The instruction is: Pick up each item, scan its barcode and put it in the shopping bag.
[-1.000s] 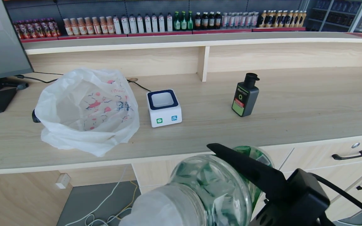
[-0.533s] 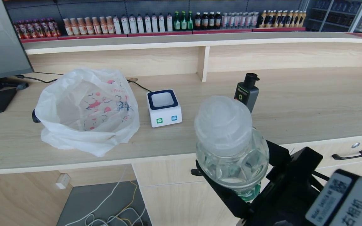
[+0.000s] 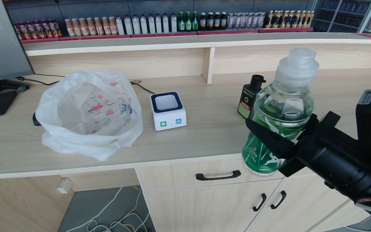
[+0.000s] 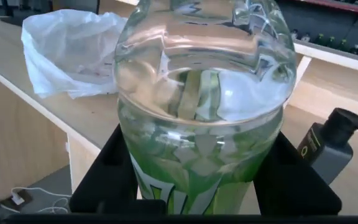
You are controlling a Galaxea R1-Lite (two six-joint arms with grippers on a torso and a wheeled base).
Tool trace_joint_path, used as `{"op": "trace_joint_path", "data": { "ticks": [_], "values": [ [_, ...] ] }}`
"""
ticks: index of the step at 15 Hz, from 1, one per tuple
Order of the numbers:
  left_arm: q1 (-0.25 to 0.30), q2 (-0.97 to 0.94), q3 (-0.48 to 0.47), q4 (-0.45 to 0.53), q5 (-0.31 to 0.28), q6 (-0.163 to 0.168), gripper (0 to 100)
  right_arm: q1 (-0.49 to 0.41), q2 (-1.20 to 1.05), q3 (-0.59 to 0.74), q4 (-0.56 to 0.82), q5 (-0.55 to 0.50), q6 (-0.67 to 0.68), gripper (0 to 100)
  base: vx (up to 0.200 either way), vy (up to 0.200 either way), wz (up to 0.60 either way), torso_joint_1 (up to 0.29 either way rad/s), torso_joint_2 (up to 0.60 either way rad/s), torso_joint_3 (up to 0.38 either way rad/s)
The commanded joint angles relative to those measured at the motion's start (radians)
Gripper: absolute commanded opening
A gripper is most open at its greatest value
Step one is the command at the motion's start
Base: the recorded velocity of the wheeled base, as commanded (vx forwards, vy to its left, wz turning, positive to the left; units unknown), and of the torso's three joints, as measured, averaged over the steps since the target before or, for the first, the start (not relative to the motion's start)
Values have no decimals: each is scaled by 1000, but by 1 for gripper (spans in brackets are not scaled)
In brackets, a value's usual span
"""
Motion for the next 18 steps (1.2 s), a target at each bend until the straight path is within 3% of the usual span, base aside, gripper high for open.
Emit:
{"op": "trace_joint_path", "data": {
  "ticks": [1, 3, 8, 14, 18],
  "values": [
    [1, 0, 0, 0, 0, -1, 100, -227, 36, -65, -2, 156, 113, 0, 0, 0, 0, 0, 0, 0],
    [-1, 0, 0, 0, 0, -1, 100, -246, 82, -125, -2, 164, 234, 0, 0, 0, 0, 0, 0, 0],
    [-1, 0, 0, 0, 0, -1, 100, -243, 195, -294, -2, 166, 349, 0, 0, 0, 0, 0, 0, 0],
    [-1, 0, 0, 0, 0, 0, 100, -181, 220, -308, -14, 164, 354, 0, 0, 0, 0, 0, 0, 0],
    [1, 0, 0, 0, 0, -1, 100, -178, 330, -306, -177, 161, 311, 0, 0, 0, 0, 0, 0, 0]
  ]
}}
